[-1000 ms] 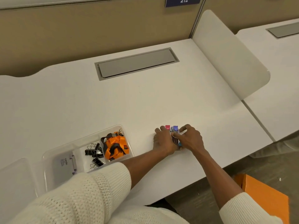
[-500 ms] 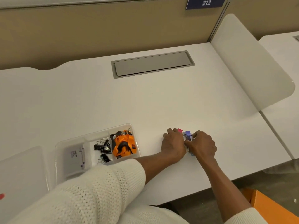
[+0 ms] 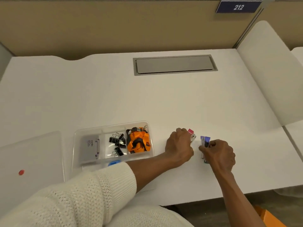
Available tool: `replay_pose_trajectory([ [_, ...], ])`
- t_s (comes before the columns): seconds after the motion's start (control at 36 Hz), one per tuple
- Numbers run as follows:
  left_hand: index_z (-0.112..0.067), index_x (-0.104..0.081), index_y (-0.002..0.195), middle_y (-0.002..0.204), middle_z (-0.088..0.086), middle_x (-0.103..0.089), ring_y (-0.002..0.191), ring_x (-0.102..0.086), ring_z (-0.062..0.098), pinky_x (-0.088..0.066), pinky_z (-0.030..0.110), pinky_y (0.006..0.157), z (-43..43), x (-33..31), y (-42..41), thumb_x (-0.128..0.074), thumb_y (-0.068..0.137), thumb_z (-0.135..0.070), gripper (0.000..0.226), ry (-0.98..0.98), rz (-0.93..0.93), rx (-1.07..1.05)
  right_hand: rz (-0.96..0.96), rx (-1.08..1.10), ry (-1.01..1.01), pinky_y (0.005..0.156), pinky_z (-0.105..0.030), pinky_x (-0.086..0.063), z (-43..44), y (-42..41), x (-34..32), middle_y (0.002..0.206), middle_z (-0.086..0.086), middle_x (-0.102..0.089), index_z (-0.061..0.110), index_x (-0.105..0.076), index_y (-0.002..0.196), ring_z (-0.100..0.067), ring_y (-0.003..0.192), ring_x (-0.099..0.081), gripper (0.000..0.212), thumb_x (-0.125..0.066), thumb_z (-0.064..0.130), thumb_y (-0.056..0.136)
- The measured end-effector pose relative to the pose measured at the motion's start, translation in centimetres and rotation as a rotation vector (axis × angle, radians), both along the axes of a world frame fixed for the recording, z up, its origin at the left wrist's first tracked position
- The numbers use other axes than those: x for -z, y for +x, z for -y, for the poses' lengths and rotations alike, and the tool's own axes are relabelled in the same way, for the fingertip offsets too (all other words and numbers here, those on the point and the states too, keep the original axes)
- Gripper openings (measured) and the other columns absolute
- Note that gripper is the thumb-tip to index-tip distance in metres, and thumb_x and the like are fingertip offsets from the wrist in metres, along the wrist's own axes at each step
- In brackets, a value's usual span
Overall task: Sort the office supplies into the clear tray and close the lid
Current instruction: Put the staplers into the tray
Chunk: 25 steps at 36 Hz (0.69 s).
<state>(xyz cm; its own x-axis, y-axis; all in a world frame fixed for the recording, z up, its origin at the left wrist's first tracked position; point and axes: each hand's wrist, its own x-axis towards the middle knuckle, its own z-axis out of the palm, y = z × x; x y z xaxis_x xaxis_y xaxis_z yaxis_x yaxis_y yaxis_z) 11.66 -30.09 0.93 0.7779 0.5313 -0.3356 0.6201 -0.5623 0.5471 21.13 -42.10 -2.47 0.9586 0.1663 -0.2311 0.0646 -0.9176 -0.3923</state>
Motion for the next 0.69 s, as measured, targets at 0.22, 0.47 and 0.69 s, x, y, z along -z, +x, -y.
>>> replay_pose_trajectory([
  [0.22, -0.015, -0.055, 0.096, 0.095, 0.002, -0.061, 0.08, -0.055, 0.02, -0.039, 0.031, 0.064, -4.0, -4.3, -9.3, -0.07, 0.082, -0.025, 0.023, -0.003, 0.134, -0.18, -0.076, -0.133, 0.187, 0.064, -0.031, -0.046, -2.9, -5.4, -5.2, 0.071, 0.01, -0.068, 0.027, -0.069, 0.079, -0.02, 0.067, -0.064, 0.021, -0.086, 0.035, 0.069],
  [0.47, -0.021, -0.055, 0.097, 0.091, -0.006, -0.059, 0.074, -0.058, 0.01, -0.047, 0.02, 0.062, -7.3, -4.8, -25.1, -0.078, 0.085, -0.028, 0.027, 0.121, 0.027, -0.533, -0.187, -0.421, 0.226, 0.072, -0.037, -0.058, -8.8, -14.0, -7.3, 0.078, 0.012, -0.072, 0.03, -0.072, 0.089, -0.016, 0.071, -0.07, 0.028, -0.088, 0.041, 0.069],
  [0.69, -0.014, -0.06, 0.12, 0.105, 0.0, -0.061, 0.087, -0.061, 0.012, -0.048, 0.02, 0.072, -7.2, -1.6, -31.4, -0.071, 0.092, -0.025, 0.032, 0.143, -0.208, -0.556, -0.236, -0.609, 0.188, 0.059, -0.019, -0.041, -13.0, -20.1, -7.1, 0.078, 0.011, -0.068, 0.028, -0.073, 0.095, -0.007, 0.068, -0.06, 0.031, -0.087, 0.043, 0.072],
])
